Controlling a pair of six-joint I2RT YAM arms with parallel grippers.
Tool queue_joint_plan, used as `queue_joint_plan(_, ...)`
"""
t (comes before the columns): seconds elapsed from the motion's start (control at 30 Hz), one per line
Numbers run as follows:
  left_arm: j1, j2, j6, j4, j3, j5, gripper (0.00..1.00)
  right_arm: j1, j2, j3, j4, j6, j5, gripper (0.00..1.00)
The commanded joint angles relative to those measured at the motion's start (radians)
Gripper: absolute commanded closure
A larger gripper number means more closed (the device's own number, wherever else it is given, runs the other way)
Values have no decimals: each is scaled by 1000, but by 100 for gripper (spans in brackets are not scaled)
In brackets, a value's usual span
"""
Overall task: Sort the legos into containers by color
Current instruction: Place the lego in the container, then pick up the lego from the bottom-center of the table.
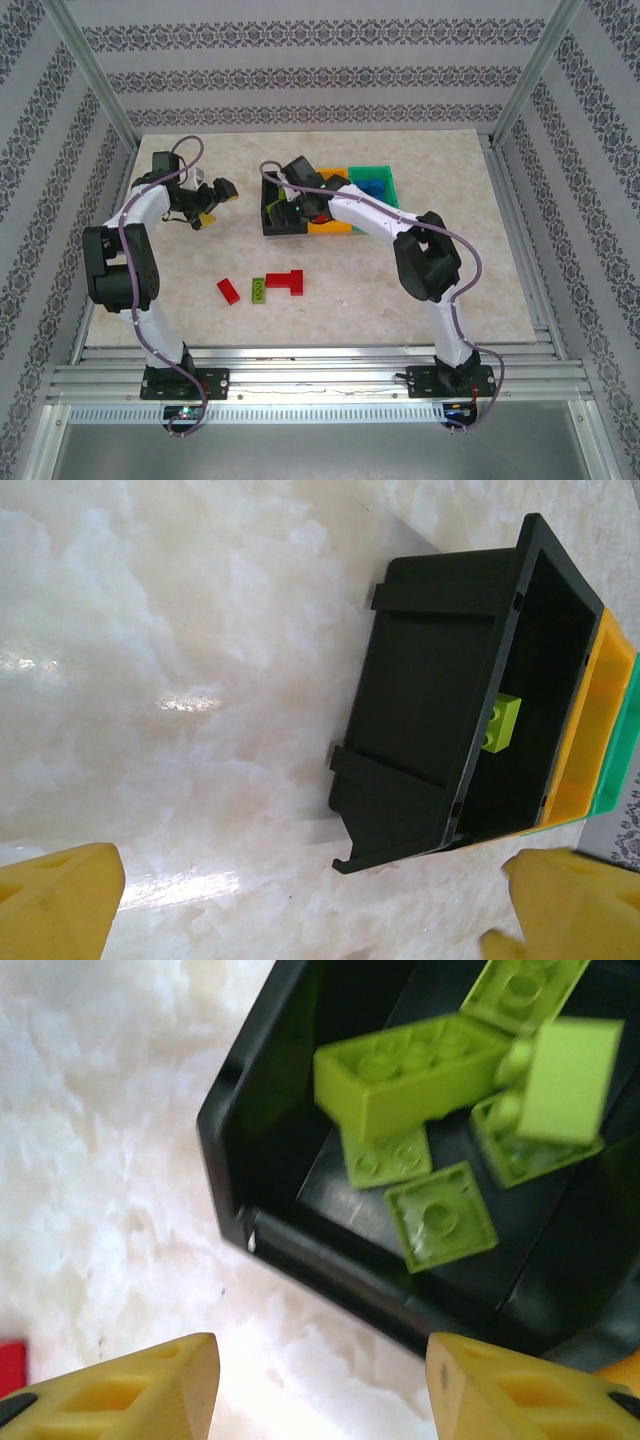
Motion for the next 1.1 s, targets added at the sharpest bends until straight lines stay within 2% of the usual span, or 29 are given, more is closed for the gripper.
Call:
queue_joint_plan(0.0,13,9,-23,39,-22,29,1,44,-99,-61,26,12,-7,43)
queue_joint_plan(0.43,16,18,-8,18,-8,17,1,227,-263,-281,50,76,1,43)
queue_joint_plan(0.8,16,2,-26,37,-17,43,1,364,-259,-326,60,163,15,42)
queue_joint_plan(1.07,15,-4,-33,47,-20,57,1,408,-302,-425,111,241,20,43)
